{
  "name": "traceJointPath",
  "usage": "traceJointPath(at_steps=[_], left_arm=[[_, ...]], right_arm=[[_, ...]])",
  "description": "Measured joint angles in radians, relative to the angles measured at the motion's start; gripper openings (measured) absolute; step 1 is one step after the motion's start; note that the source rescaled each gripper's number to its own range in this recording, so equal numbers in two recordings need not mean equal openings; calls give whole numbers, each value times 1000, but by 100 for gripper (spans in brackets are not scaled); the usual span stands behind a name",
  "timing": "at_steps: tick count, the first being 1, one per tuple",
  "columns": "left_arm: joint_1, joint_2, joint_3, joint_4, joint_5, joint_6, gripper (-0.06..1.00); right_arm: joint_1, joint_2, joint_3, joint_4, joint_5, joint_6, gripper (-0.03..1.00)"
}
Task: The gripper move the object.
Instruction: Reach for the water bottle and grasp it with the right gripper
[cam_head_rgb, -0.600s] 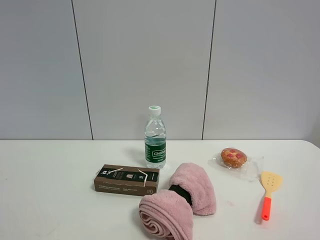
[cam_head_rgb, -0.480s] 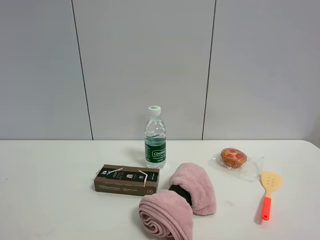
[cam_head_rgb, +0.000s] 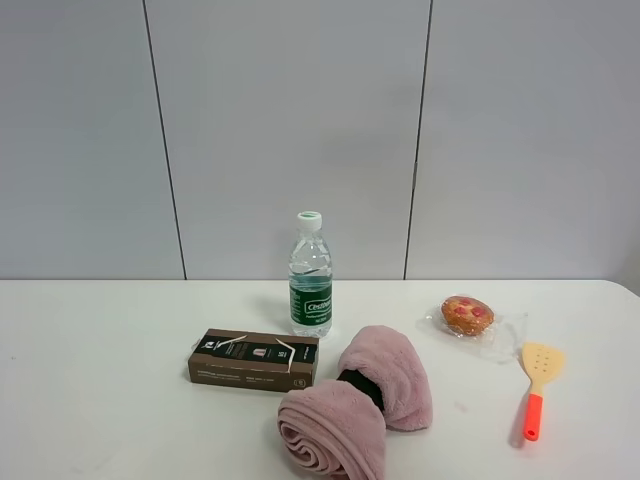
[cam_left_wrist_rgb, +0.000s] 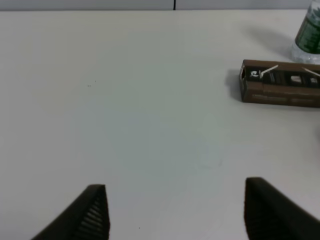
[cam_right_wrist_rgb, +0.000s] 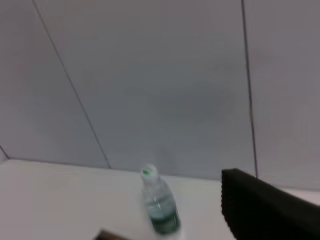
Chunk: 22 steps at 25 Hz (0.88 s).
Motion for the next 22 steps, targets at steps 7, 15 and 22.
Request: traceJointPath(at_steps=[7,15,22], left_arm=[[0,0,0,0,0,0,100],[0,0,0,0,0,0,100],[0,0,0,0,0,0,100]], right_arm=[[6,365,-304,-71,98,66,98],[253,723,-567,-330,67,171,98],[415,1049,-779,-538,39,300,98]])
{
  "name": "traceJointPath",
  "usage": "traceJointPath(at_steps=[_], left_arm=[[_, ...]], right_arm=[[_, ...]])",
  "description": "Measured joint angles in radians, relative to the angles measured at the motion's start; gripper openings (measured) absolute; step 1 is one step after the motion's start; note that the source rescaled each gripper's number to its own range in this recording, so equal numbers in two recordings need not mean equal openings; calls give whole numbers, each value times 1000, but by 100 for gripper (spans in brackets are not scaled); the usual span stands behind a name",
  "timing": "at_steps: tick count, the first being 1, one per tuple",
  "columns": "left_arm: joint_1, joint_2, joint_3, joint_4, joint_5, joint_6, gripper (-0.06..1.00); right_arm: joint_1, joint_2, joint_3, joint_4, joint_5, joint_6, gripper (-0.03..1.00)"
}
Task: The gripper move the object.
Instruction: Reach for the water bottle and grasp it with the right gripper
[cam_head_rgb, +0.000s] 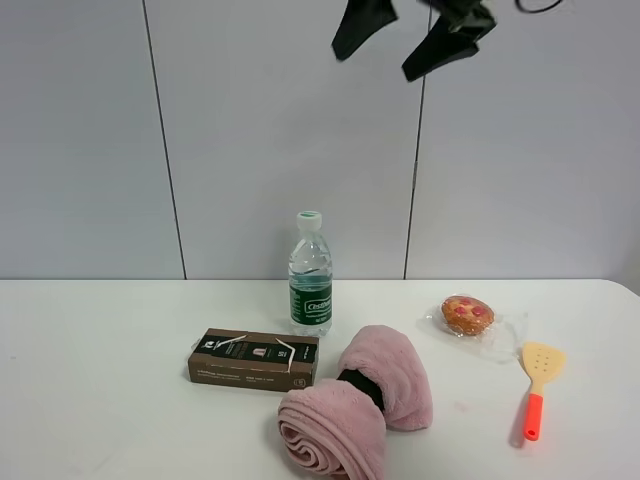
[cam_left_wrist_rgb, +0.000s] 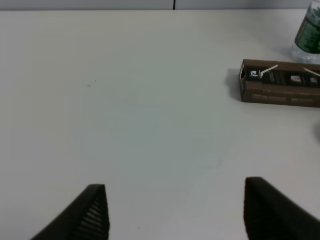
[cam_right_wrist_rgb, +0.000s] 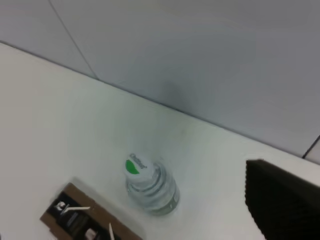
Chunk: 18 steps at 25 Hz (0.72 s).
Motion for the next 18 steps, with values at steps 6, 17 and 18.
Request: traceJointPath(at_steps=[6,17,18], left_arm=[[0,0,0,0,0,0,100],[0,0,0,0,0,0,100],[0,0,0,0,0,0,100]], right_arm=[[135,167,-130,-260,-4,126,98],[191,332,-149,-436,-33,397,98],[191,346,-149,-439,-39,399,98]])
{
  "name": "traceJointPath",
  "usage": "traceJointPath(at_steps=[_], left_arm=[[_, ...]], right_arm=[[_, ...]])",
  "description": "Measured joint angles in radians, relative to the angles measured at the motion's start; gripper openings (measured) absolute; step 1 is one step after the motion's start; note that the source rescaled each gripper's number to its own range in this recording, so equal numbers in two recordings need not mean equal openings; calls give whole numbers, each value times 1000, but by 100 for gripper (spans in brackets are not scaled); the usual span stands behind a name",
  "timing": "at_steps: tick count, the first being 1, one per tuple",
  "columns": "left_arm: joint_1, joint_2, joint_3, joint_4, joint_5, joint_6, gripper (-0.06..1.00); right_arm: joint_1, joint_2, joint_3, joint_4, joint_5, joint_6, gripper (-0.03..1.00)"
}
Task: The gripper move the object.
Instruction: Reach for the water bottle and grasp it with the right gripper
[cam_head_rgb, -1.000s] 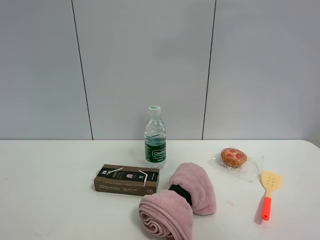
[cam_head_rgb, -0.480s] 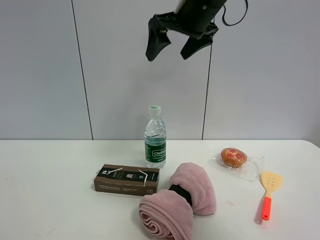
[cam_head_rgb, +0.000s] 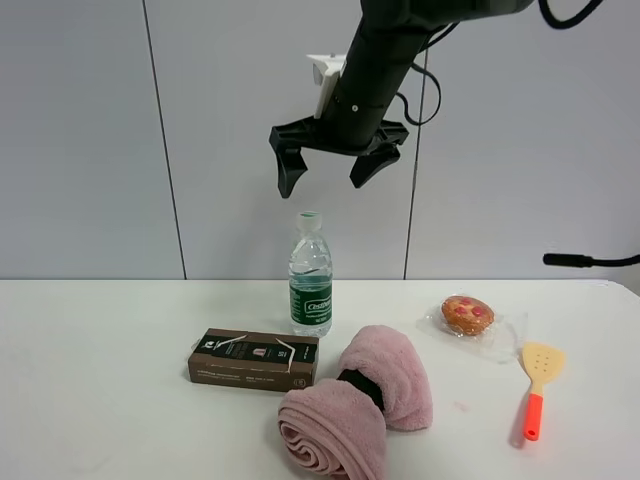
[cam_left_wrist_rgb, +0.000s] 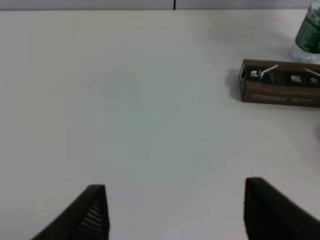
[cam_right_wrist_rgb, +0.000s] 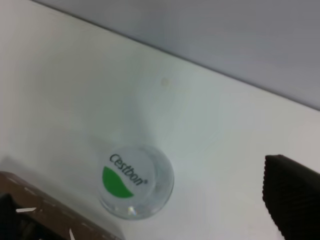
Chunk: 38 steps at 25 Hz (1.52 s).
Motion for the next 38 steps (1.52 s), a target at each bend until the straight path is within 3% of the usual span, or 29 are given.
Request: traceJointPath(at_steps=[20,27,38], left_arm=[[0,0,0,0,0,0,100],[0,0,0,0,0,0,100],[0,0,0,0,0,0,100]], right_arm=[[27,184,0,1,-82,1,97],[33,189,0,-18,-110,-1,89],[33,190,0,-62,-99,-20,88]])
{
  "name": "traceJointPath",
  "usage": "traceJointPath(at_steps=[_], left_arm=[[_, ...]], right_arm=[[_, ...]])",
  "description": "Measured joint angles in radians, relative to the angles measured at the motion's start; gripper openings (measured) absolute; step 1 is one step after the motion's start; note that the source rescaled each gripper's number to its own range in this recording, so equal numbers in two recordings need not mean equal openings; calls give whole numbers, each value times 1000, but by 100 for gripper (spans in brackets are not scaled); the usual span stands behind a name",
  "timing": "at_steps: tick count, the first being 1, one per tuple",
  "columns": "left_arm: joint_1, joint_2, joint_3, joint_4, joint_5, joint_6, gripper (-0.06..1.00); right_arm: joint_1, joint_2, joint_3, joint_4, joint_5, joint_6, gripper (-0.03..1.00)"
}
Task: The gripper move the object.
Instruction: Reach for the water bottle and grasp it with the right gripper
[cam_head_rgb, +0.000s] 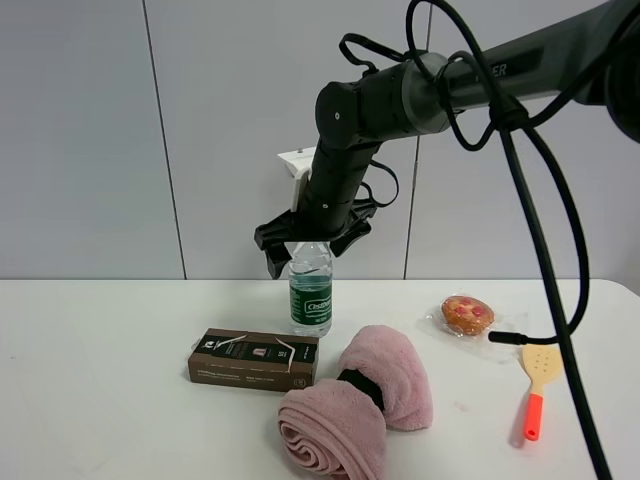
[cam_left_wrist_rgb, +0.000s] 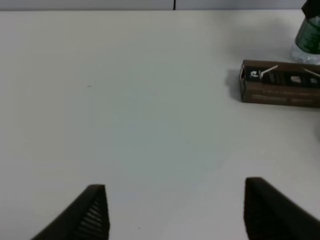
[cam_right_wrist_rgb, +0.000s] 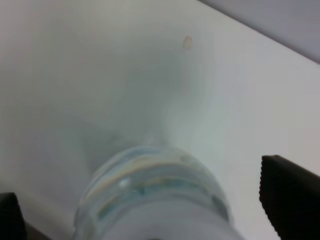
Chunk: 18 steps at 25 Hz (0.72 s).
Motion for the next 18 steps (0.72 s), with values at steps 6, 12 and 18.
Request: traceJointPath(at_steps=[6,12,18], left_arm=[[0,0,0,0,0,0,100],[0,0,0,0,0,0,100],[0,0,0,0,0,0,100]], right_arm=[[0,30,-2,-1,24,-4,88],[0,47,-2,-2,12,-4,84],[4,53,-2,-4,-11,-16,78]])
